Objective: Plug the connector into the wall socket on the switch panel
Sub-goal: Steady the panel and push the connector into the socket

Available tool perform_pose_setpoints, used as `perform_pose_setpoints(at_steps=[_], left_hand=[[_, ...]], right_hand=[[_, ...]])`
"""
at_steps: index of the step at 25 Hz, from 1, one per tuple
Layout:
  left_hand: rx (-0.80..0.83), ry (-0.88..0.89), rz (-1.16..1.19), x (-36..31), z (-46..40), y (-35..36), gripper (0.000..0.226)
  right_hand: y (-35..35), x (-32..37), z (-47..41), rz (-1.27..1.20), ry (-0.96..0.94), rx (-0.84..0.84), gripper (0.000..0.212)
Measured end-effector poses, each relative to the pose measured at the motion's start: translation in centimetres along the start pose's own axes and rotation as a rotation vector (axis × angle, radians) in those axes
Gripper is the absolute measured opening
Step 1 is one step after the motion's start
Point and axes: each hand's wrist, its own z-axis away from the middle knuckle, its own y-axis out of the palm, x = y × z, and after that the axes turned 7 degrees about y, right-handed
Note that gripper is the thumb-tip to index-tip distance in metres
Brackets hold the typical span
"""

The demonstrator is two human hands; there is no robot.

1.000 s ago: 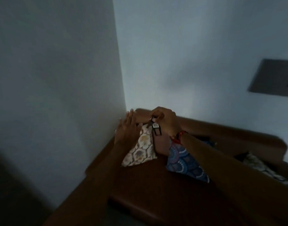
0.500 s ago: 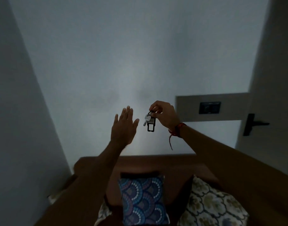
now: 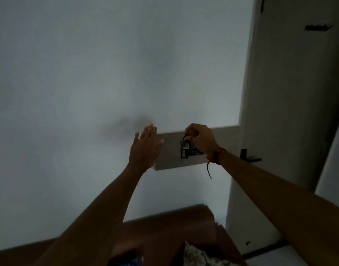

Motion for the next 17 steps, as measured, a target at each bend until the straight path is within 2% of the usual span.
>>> perform_pose_setpoints(at_steps=[5, 12, 17], left_hand=[[0.03, 0.047, -0.013, -3.5, -7.0, 5.8, 0.064], [0.087, -0.051, -0.067, -6.5, -11.9, 13.6, 0.066], [0.072, -0.144, -0.117, -8.3, -14.2, 16.7, 0.068]], right_hand=[[-3.6, -6.5, -5.8, 0.05, 0.013, -0.046, 0.013], [-5.6, -15.5, -13.5, 0.098, 0.0, -0.037, 0.015], [-5.2, -19.8, -17.7, 0.038, -0.052, 0.004, 0.018]])
